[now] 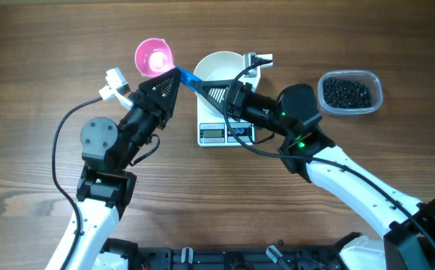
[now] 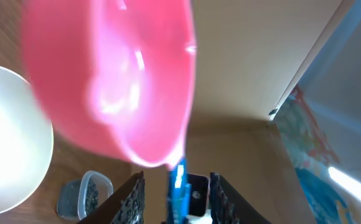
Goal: Scoop item into bowl and weigh 150g on scale
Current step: 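Close the right gripper on the blue handle and release the left gripper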
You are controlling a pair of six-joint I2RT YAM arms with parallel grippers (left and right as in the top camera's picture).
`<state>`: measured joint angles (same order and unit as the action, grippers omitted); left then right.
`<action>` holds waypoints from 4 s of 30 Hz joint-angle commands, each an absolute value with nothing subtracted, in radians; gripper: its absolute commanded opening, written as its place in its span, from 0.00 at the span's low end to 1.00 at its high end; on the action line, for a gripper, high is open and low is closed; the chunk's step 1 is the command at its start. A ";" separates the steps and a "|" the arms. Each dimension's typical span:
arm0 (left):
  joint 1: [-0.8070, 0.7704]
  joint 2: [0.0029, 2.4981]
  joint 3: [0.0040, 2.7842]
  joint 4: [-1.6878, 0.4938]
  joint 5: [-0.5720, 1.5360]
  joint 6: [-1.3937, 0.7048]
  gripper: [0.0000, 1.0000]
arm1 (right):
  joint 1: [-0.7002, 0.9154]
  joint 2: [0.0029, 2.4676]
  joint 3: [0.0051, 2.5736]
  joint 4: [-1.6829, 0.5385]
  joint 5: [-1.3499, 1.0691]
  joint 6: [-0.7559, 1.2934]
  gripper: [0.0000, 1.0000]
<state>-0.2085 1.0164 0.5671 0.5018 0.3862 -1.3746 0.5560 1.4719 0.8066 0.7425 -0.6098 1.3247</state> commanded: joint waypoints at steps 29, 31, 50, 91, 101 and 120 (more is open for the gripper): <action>-0.204 1.020 0.561 0.505 0.365 -1.366 0.15 | 0.560 1.481 0.812 0.751 -0.687 1.391 0.04; -0.204 1.020 0.561 0.505 0.365 -1.366 0.09 | 0.560 1.481 0.812 0.751 -0.690 1.391 0.04; -0.207 1.020 0.561 0.505 0.381 -1.367 0.04 | 0.560 1.481 0.812 0.818 -0.678 1.445 0.67; -0.241 1.020 0.561 0.506 0.392 -1.370 0.04 | 0.560 1.481 0.812 0.806 -0.720 1.547 0.36; -0.241 1.020 0.561 0.513 0.392 -1.370 0.04 | 0.560 1.481 0.812 0.806 -0.719 1.547 0.41; -0.241 1.020 0.561 0.513 0.400 -1.370 0.04 | 0.560 1.481 0.812 0.806 -0.728 1.547 0.37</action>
<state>-0.2348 1.0172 0.5667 0.5053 0.3901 -1.3746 0.5560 1.4719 0.8066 0.8013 -0.7071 1.5475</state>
